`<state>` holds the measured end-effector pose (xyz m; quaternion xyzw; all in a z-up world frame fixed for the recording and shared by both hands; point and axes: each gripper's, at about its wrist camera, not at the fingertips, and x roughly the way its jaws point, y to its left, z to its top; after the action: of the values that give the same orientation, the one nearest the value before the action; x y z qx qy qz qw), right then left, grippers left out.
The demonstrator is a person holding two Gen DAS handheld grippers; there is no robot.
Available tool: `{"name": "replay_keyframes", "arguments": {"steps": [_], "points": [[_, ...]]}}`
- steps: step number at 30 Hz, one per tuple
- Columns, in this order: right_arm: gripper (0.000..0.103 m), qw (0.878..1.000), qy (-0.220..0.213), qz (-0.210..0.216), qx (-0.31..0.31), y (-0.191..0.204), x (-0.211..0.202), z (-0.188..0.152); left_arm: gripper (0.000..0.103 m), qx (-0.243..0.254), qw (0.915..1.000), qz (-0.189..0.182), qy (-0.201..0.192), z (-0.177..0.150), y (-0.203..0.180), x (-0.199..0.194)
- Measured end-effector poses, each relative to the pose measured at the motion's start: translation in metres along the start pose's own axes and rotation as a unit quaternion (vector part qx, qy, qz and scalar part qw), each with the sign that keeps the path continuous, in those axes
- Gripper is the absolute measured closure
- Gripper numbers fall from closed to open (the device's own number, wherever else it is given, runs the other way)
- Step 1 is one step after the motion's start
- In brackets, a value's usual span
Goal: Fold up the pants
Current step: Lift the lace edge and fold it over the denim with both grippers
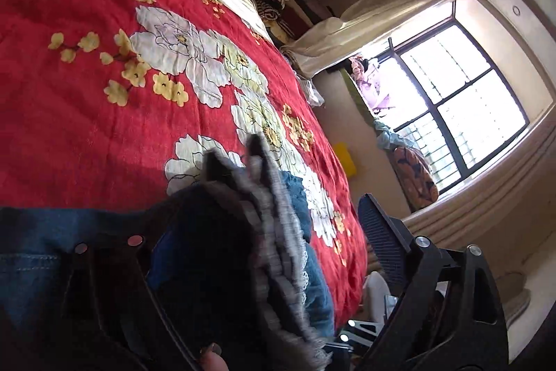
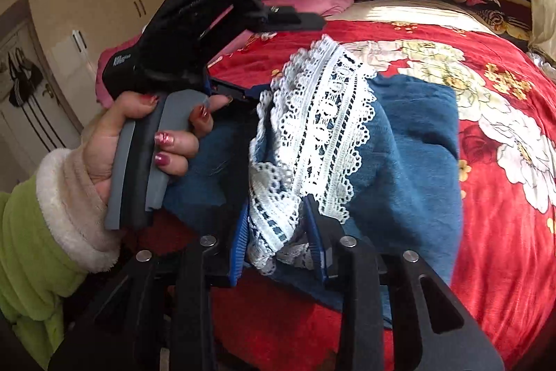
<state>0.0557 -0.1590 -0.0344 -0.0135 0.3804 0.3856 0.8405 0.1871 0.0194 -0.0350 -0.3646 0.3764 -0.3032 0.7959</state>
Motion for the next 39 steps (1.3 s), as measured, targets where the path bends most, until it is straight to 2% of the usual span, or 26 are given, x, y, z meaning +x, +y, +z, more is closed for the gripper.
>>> {"name": "replay_keyframes", "arguments": {"steps": [2, 6, 7, 9, 11, 13, 15, 16, 18, 19, 20, 22, 23, 27, 30, 32, 34, 36, 37, 38, 39], "points": [[0.051, 1.0, 0.01, 0.006, -0.014, 0.011, 0.005, -0.002, 0.013, -0.006, 1.0, -0.001, 0.005, -0.001, 0.0, -0.001], [0.045, 1.0, -0.007, 0.023, 0.001, 0.009, -0.012, -0.002, 0.013, 0.0, 0.9992, 0.036, 0.019, -0.002, 0.002, 0.01], [0.044, 0.999, -0.02, 0.026, 0.017, 0.001, -0.02, 0.001, 0.013, 0.003, 0.9989, 0.042, 0.022, -0.002, 0.002, 0.014], [0.035, 0.997, -0.049, 0.02, 0.056, -0.024, -0.037, 0.008, 0.013, 0.011, 0.9979, 0.054, 0.034, -0.001, 0.002, 0.022], [0.033, 0.993, -0.063, -0.024, 0.102, -0.06, -0.046, 0.019, 0.015, 0.019, 0.9971, 0.061, 0.043, 0.0, 0.0, 0.029], [0.032, 0.984, -0.066, -0.055, 0.154, -0.1, -0.047, 0.029, 0.026, 0.025, 0.996, 0.067, 0.053, 0.003, -0.004, 0.038], [0.032, 0.973, -0.058, -0.057, 0.216, -0.146, -0.039, 0.04, 0.043, 0.034, 0.9947, 0.075, 0.061, 0.005, -0.006, 0.046], [0.032, 0.968, -0.049, -0.051, 0.24, -0.163, -0.032, 0.044, 0.047, 0.038, 0.9939, 0.082, 0.064, 0.005, -0.007, 0.05], [0.042, 0.961, -0.037, -0.033, 0.273, -0.189, -0.016, 0.05, 0.073, 0.046, 0.9926, 0.09, 0.067, 0.005, -0.01, 0.055], [0.044, 0.958, -0.028, -0.022, 0.284, -0.198, -0.008, 0.051, 0.081, 0.049, 0.992, 0.095, 0.066, 0.004, -0.01, 0.056], [0.051, 0.955, -0.018, -0.002, 0.296, -0.209, 0.003, 0.054, 0.087, 0.05, 0.992, 0.094, 0.067, 0.004, -0.01, 0.057], [0.076, 0.949, 0.004, 0.038, 0.312, -0.216, 0.02, 0.059, 0.087, 0.049, 0.9928, 0.087, 0.066, 0.002, -0.009, 0.056], [0.094, 0.948, 0.009, 0.049, 0.315, -0.218, 0.025, 0.062, 0.087, 0.05, 0.993, 0.085, 0.066, 0.002, -0.009, 0.056], [0.094, 0.962, -0.006, 0.034, 0.271, -0.211, 0.024, 0.085, 0.088, 0.062, 0.9907, 0.109, 0.054, 0.003, -0.006, 0.055], [0.093, 0.972, 0.036, -0.012, 0.233, -0.207, 0.05, 0.091, 0.088, 0.047, 0.9907, 0.118, 0.048, 0.003, 0.006, 0.056], [0.093, 0.974, 0.048, -0.022, 0.221, -0.206, 0.059, 0.088, 0.088, 0.049, 0.9891, 0.13, 0.049, 0.002, 0.009, 0.058], [0.087, 0.973, 0.043, -0.013, 0.227, -0.209, 0.052, 0.086, 0.087, 0.051, 0.989, 0.131, 0.046, 0.002, 0.008, 0.056], [0.064, 0.971, 0.025, -0.011, 0.236, -0.211, 0.036, 0.085, 0.076, 0.048, 0.99, 0.126, 0.043, 0.003, 0.004, 0.05], [0.06, 0.971, 0.013, -0.006, 0.237, -0.21, 0.026, 0.084, 0.07, 0.047, 0.9902, 0.125, 0.041, 0.004, 0.003, 0.046], [0.056, 0.972, 0.001, -0.007, 0.235, -0.208, 0.014, 0.081, 0.057, 0.047, 0.9904, 0.125, 0.036, 0.005, -0.001, 0.041], [0.051, 0.973, -0.007, -0.008, 0.233, -0.205, 0.004, 0.079, 0.05, 0.049, 0.9907, 0.123, 0.032, 0.004, -0.004, 0.036]]}}
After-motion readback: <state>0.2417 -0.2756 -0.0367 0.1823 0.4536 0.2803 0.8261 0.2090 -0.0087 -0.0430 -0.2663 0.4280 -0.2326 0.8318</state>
